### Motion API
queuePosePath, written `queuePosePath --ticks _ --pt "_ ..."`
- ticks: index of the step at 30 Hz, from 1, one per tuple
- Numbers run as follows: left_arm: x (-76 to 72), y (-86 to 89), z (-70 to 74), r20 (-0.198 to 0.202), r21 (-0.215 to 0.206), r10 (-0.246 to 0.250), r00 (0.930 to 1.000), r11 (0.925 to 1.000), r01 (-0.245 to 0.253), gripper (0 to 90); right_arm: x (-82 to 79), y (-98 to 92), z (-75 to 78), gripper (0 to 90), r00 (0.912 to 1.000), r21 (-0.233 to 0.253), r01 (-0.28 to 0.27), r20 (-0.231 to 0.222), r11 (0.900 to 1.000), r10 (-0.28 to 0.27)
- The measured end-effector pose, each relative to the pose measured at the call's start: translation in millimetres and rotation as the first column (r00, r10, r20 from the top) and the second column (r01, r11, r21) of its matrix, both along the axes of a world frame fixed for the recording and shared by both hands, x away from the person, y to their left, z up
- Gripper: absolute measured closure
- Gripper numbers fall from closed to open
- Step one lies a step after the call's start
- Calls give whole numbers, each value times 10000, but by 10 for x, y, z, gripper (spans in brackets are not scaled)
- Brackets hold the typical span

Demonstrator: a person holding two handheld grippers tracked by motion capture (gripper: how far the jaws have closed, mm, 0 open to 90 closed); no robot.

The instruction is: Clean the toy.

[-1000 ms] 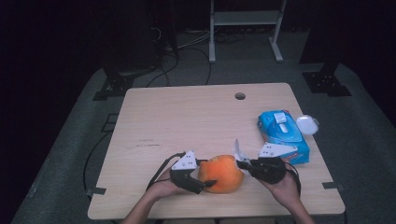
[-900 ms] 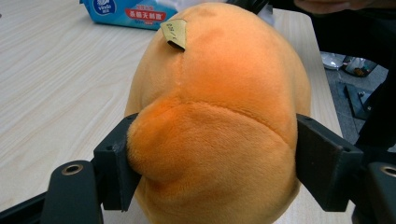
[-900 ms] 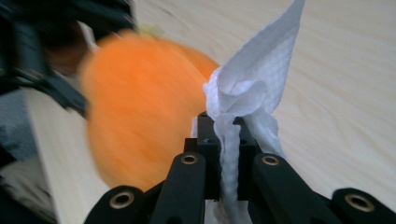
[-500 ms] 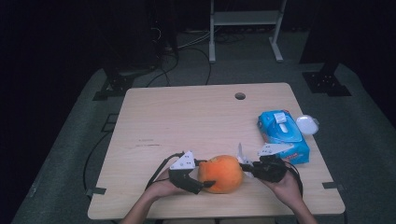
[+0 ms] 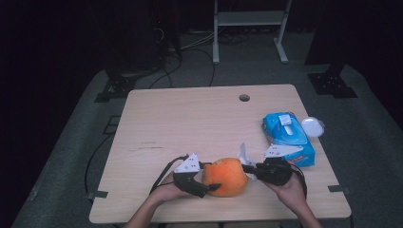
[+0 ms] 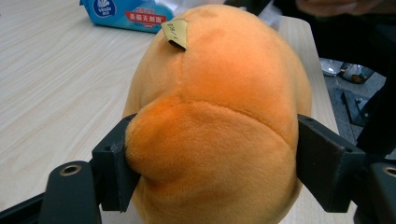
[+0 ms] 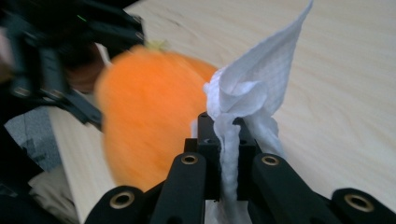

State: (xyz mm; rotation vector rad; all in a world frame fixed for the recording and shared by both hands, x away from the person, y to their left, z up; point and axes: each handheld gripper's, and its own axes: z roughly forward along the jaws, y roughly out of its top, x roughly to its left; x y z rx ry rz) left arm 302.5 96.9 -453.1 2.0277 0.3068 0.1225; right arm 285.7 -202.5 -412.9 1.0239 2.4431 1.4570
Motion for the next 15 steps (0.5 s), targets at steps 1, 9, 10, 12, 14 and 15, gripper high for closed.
queuePosePath --ticks 1,9,10,12,14,15 --pt "-3 -18 1 -20 -61 50 10000 10000 -50 235 -31 32 44 857 9998 239 -205 82 9995 203" --pt "9 -44 54 -184 -438 70 9998 9990 -78 145 -123 265 81 857 9954 -467 -687 639 9965 716" --pt "9 -44 54 -184 -438 70 9998 9990 -78 137 -123 265 81 857 9954 -467 -687 639 9965 716" --pt "20 -48 41 -360 -529 130 9993 9985 -149 150 -102 203 71 857 9972 -536 -395 619 9978 428" --pt "22 -49 46 -409 -582 254 9988 9979 -278 181 -99 190 75 856 9974 -524 -295 641 9982 328" --pt "20 -62 78 -574 -782 554 9968 9951 -598 268 -141 207 112 856 9959 -384 19 902 9993 15"
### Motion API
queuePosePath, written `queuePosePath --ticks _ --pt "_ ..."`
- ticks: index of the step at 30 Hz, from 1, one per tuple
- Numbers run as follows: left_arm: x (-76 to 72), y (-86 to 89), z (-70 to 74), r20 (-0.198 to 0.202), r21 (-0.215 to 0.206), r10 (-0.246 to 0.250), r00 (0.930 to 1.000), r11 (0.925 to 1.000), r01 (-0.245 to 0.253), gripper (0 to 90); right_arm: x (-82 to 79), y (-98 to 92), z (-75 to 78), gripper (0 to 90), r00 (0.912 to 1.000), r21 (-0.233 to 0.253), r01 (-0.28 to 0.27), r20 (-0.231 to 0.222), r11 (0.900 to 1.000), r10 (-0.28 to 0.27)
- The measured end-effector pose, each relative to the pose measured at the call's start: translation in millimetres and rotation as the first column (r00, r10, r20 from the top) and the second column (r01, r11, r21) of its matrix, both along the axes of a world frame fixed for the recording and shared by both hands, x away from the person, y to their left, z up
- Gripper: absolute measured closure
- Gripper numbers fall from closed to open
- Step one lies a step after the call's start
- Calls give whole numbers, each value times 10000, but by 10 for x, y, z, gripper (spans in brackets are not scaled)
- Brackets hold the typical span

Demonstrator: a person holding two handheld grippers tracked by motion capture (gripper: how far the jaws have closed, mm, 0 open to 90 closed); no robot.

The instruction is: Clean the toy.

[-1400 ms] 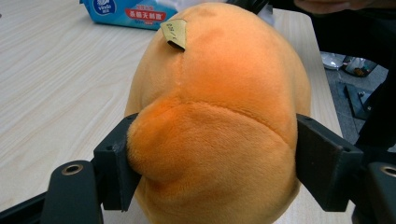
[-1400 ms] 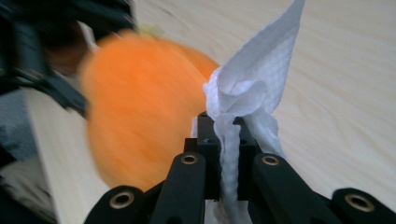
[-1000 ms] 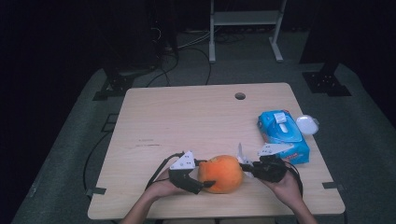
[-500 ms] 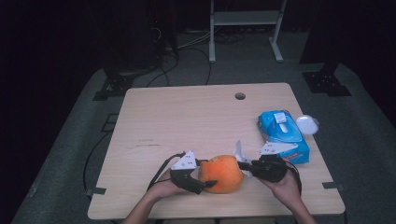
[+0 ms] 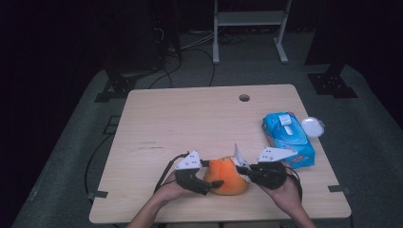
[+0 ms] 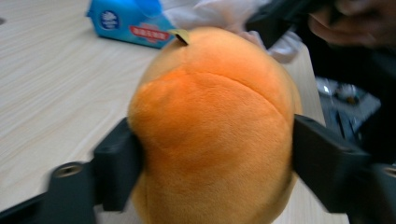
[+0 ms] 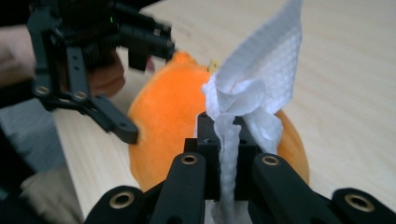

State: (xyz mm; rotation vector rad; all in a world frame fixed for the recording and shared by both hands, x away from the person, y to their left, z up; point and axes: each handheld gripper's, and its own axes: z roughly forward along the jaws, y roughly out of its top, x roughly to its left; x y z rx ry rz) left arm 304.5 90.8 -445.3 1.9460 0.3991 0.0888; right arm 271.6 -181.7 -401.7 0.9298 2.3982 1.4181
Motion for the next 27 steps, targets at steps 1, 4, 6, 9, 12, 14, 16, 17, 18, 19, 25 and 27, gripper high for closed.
queuePosePath --ticks 1,4,6,9,12,14,16,17,18,19,25,27 --pt "0 0 0 0 0 0 10000 10000 0 290 0 0 0 856 10000 0 0 0 10000 0" --pt "-73 -124 56 517 153 -50 9986 9999 42 297 -139 188 115 855 9959 137 -766 494 9970 759" --pt "-95 -144 63 775 316 -129 9969 9994 105 296 -188 292 129 855 9928 -392 -844 821 9957 874" --pt "-114 -130 60 964 445 -95 9953 9990 52 297 -175 278 123 856 9930 -525 -766 857 9957 809" --pt "-127 -118 48 989 484 -138 9950 9988 90 297 -95 143 100 857 9975 -398 -218 656 9990 244" --pt "-130 -146 53 1077 554 -205 9940 9984 146 295 -69 90 95 857 9990 -207 -103 434 9997 112" --pt "-155 -179 43 1240 635 -384 9915 9975 307 286 -138 182 116 850 9962 -246 -637 577 9977 650" --pt "-155 -179 43 1240 635 -384 9915 9975 307 285 -138 182 116 850 9962 -246 -637 577 9977 650" --pt "-173 -183 42 1381 801 -430 9895 9963 321 281 -184 274 116 850 9935 -317 -932 622 9951 951" --pt "-173 -174 44 1357 782 -424 9898 9964 319 280 -195 295 119 851 9927 -548 -908 747 9944 947" --pt "-111 -126 46 587 340 -324 9977 9990 305 174 -72 107 100 856 9989 -559 -478 2 9973 479" --pt "-66 -123 57 -31 23 -132 9999 9999 132 115 -86 126 81 858 9978 -650 -657 -121 9957 651"
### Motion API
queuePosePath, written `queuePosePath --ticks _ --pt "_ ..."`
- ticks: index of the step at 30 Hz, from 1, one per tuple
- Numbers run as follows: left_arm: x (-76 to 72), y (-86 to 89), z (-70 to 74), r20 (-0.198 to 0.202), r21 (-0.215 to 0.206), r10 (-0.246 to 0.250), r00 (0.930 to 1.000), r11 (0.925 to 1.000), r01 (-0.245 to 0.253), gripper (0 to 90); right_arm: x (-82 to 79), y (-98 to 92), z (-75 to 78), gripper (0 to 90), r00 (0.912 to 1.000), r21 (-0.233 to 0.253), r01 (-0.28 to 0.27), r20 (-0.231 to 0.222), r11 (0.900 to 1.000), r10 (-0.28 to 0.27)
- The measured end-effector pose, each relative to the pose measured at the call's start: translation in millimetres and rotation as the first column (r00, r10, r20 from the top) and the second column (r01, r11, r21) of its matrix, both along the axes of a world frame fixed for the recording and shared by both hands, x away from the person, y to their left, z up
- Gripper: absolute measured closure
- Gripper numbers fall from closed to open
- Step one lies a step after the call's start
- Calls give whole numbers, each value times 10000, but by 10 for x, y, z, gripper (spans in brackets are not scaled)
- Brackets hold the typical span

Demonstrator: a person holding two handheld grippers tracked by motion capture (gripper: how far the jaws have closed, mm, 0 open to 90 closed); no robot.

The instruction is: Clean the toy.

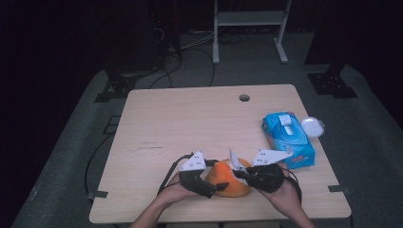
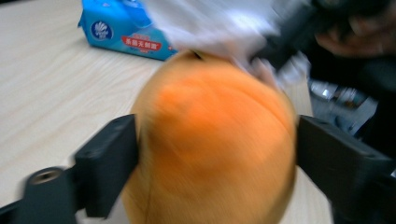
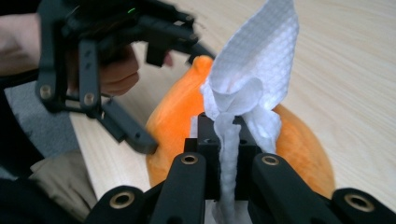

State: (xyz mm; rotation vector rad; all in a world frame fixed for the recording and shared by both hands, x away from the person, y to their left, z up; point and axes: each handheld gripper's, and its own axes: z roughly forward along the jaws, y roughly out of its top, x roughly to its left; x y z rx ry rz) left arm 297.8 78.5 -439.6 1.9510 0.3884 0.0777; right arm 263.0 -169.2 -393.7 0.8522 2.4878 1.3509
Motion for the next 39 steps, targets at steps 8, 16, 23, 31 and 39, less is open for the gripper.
queuePosePath --ticks 8,16,23,31,39 --pt "-37 22 32 701 -92 -51 9975 9999 57 355 -65 34 76 856 9982 -141 -76 587 9999 84" --pt "-23 11 -6 917 270 -551 9943 9982 528 218 48 -104 -19 857 9985 98 497 224 9987 -499" --pt "-101 -38 5 1320 585 -701 9888 9963 629 287 -86 86 75 857 9987 156 -196 476 9997 188" --pt "-151 -34 -2 1901 978 -1085 9758 9910 912 307 -131 208 82 858 9947 -239 -278 985 9993 300" --pt "-187 -89 -14 2253 1088 -1249 9662 9888 1024 286 -107 130 61 858 9974 63 21 718 10000 -26"
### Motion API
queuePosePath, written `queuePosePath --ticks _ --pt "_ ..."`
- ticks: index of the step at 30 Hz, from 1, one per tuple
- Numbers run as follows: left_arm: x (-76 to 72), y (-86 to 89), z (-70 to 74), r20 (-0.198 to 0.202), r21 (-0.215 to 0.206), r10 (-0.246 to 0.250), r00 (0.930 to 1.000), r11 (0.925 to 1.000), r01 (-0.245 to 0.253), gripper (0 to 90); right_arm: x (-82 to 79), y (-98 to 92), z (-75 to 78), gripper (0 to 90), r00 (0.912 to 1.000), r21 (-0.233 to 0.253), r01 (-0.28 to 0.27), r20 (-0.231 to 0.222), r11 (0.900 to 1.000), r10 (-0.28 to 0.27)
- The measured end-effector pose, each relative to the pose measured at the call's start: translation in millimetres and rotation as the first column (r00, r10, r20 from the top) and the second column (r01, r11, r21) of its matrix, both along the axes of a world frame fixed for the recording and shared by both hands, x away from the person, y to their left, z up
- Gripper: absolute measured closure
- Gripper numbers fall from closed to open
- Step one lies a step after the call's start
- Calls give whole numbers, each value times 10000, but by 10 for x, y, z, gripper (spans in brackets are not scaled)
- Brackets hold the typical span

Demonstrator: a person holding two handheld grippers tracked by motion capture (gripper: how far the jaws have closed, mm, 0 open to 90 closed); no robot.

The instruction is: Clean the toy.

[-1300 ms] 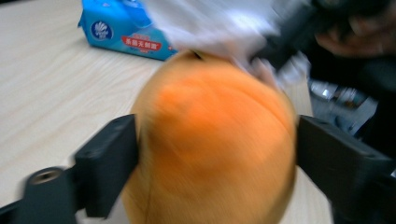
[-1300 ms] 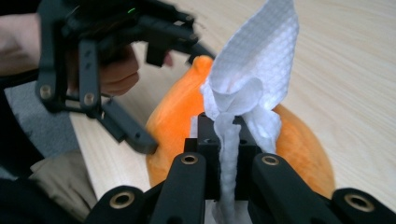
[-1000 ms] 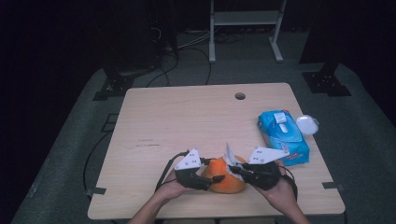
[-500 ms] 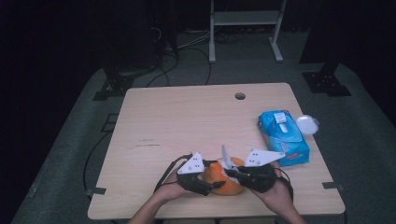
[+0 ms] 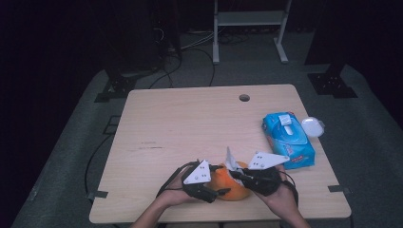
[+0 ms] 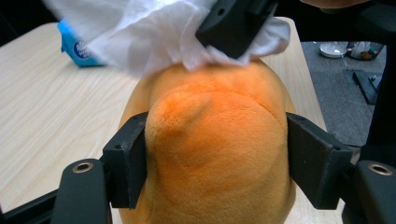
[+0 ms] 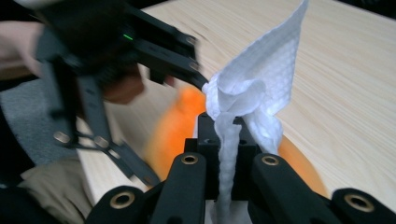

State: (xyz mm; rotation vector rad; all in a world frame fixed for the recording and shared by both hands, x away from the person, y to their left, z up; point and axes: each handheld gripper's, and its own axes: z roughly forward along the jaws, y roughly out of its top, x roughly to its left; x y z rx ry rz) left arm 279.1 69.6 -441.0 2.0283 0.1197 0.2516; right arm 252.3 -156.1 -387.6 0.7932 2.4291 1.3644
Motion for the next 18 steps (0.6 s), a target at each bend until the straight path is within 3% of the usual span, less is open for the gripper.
queuePosePath --ticks 2,3,5,9,10,12,13,14,18 --pt "-27 -23 -8 87 163 -2 10000 9999 0 280 -35 87 -2 857 9995 -7 -310 28 9995 310" --pt "-34 -20 -22 50 167 54 10000 9998 -55 277 -52 144 -20 858 9992 -399 -318 232 9987 328" --pt "-26 -10 -24 -5 105 60 10000 9999 -60 277 -40 135 -24 858 9993 -377 -305 214 9988 313" --pt "0 2 -35 -160 -52 52 9999 10000 -52 279 45 -4 -21 859 9996 -467 264 136 9986 -258" --pt "-1 -19 -37 -182 -18 47 9998 10000 -47 279 69 -47 -32 858 9993 -240 325 -171 9992 -329" --pt "-2 -27 -40 -161 6 22 9999 10000 -22 277 58 -35 -35 857 9993 -227 351 -138 9991 -354" --pt "-4 -29 -43 -159 1 -9 9999 10000 9 276 39 -9 -33 857 9995 -210 303 -88 9993 -305" --pt "-14 -27 -45 -137 22 -62 9999 10000 63 276 3 48 -23 856 10000 -85 -76 -53 9999 76" --pt "-4 11 -29 -198 74 -57 9998 10000 58 280 4 56 0 857 9999 -385 -82 144 9992 88"
